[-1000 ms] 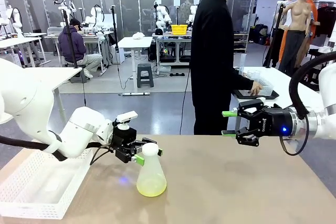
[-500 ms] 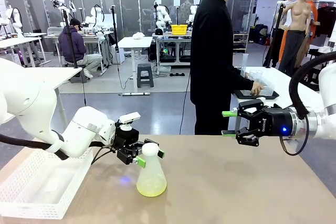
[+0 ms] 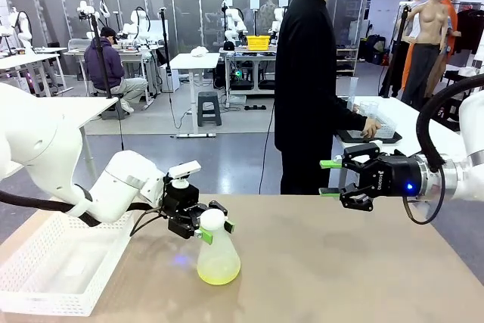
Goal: Prepare the solutions needed for the experiment.
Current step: When the human places the Big flask in the center of the table, pick up the Big flask and place it in the left Organizing basket.
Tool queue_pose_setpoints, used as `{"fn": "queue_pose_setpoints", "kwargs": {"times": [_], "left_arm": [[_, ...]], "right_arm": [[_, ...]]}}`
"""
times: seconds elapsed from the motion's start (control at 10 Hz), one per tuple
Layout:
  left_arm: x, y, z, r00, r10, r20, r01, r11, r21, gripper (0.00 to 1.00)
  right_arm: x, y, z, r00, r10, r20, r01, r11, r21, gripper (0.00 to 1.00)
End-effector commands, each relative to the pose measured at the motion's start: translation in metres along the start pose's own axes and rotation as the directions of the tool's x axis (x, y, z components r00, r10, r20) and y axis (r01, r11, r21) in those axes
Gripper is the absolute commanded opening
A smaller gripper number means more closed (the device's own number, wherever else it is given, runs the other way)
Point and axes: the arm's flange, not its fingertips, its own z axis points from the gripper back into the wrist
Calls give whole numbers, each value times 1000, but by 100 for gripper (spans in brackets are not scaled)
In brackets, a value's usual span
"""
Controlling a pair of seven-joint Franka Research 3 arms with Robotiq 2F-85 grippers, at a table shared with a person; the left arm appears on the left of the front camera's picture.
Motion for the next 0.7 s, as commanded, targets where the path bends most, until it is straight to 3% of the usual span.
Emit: {"fn": "queue_pose_setpoints", "kwargs": {"times": [0.0, 0.1, 0.2, 0.3, 0.4, 0.5, 0.6], "left_arm": [[-4, 5, 3, 1000, -20, 12, 21, 999, -47, 48], [-5, 6, 3, 1000, -12, 16, 13, 999, -45, 34], [-7, 8, 4, 1000, -1, 25, 2, 999, -34, 32], [-7, 10, 5, 999, 4, 44, -3, 999, -33, 19], [-6, 11, 5, 999, 6, 47, -5, 999, -32, 17], [-6, 11, 4, 999, 8, 45, -7, 1000, -30, 4], [-4, 9, 3, 999, 6, 36, -5, 1000, -29, 2]], "right_arm": [[0, 0, -1, 1000, 20, 6, -21, 1000, 15, 63], [0, 0, -1, 1000, 20, 6, -21, 1000, 15, 63], [0, 0, -1, 1000, 20, 6, -21, 1000, 15, 63], [0, 0, -1, 1000, 20, 6, -21, 1000, 15, 63], [0, 0, -1, 1000, 20, 6, -21, 1000, 15, 63], [0, 0, -1, 1000, 20, 6, -21, 1000, 15, 63], [0, 0, -1, 1000, 20, 6, -21, 1000, 15, 63]]}}
